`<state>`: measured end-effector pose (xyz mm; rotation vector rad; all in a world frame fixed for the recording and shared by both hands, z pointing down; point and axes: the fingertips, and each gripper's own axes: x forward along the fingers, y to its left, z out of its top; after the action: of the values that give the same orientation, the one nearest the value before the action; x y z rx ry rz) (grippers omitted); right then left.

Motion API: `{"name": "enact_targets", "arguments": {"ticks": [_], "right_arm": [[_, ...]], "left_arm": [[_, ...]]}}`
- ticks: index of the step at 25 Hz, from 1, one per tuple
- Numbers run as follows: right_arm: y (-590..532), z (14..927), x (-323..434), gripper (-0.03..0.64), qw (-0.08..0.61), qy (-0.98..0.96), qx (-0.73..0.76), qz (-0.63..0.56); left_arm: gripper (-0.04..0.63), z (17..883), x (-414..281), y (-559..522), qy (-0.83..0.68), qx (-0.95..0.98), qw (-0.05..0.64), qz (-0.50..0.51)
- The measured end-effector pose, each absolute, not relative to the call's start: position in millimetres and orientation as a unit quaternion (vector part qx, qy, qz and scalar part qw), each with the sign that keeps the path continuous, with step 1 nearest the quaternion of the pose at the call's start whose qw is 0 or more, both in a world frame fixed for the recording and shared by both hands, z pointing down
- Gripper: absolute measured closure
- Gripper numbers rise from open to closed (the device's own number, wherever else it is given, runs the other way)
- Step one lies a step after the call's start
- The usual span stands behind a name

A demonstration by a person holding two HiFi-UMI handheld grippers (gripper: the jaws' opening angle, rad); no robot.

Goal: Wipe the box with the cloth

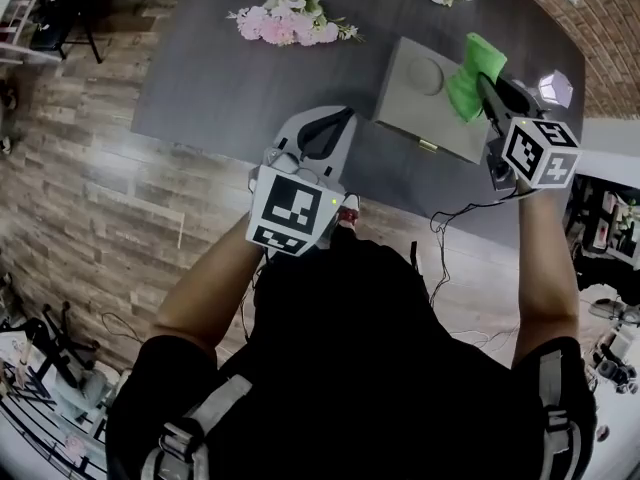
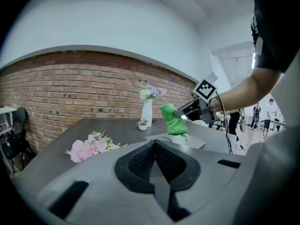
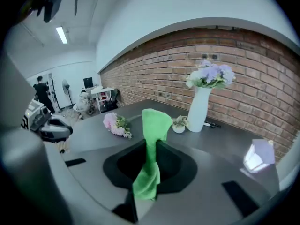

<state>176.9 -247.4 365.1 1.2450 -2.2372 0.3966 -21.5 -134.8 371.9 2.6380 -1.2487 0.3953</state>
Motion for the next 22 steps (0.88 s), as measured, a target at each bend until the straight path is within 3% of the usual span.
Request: {"name": "enact_targets", "arguments": {"ticks": [10, 22], "right_arm": [[-292, 400, 45, 0.561, 0.26, -0.863, 0.387, 0.194], [-311, 441, 87, 0.561, 0.303, -0.83, 0.422, 0.203]], "left_arm": [[0.586, 387, -90, -159, -0.48, 0.861, 0.116, 0.123], [0.586, 401, -93, -167, -0.475, 0.86, 0.125, 0.138]]}}
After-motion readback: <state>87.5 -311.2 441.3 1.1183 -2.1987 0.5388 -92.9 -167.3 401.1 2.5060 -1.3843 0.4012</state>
